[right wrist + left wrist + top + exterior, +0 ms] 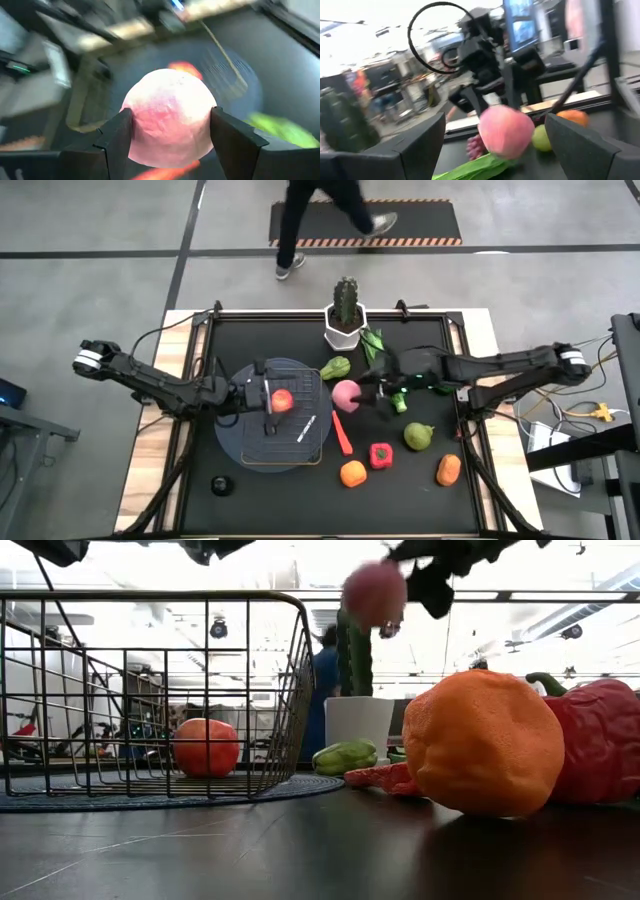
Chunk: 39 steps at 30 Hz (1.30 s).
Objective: Build produce basket
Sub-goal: Put the pink peach into the wire basket
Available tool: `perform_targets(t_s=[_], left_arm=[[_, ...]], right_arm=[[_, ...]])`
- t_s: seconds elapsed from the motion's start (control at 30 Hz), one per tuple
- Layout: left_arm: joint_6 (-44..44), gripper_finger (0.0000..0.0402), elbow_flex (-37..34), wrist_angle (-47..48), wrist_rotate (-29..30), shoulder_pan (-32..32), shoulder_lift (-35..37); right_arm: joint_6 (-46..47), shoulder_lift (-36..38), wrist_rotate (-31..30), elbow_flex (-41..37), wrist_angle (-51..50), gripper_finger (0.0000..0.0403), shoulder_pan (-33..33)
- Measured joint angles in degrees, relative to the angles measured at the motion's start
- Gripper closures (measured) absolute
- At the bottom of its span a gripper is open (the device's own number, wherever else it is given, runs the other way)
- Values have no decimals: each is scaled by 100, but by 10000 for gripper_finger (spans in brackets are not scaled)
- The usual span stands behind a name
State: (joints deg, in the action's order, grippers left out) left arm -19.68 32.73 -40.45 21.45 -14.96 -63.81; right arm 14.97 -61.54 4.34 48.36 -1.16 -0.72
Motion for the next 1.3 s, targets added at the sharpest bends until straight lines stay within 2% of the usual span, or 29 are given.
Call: perform_targets(t_s=[0.17, 0.27, 0.33, 0.6, 0.8, 1.03, 1.17, 1.3], left_arm=[[-28, 79, 18, -709, -534, 2, -288], [-217, 79, 163, -1079, -900, 5, -667], [-427, 79, 311, -1329, -914, -1, -986], [-931, 79, 1191, -1484, -708, 2, -2163], [-1256, 79, 1676, -1484, 70, 45, -2736], [-1237, 79, 1944, -1788, 383, 86, -3107], [-1233, 81, 1941, -1904, 324, 90, -3147], [-1222, 102, 1941, -1895, 259, 90, -3142]], right_arm=[[35, 407, 910, -1109, 2709, 177, -16], [209, 433, 1089, -1539, 3872, 177, -16], [329, 431, 1090, -1717, 4279, 177, -14], [590, 410, 1078, -1875, 4521, 177, -14], [607, 407, 1073, -1873, 4565, 177, -15], [609, 407, 1066, -1873, 4611, 177, -12], [608, 407, 1061, -1873, 4639, 177, -12], [609, 398, 1064, -1873, 4631, 177, -12]])
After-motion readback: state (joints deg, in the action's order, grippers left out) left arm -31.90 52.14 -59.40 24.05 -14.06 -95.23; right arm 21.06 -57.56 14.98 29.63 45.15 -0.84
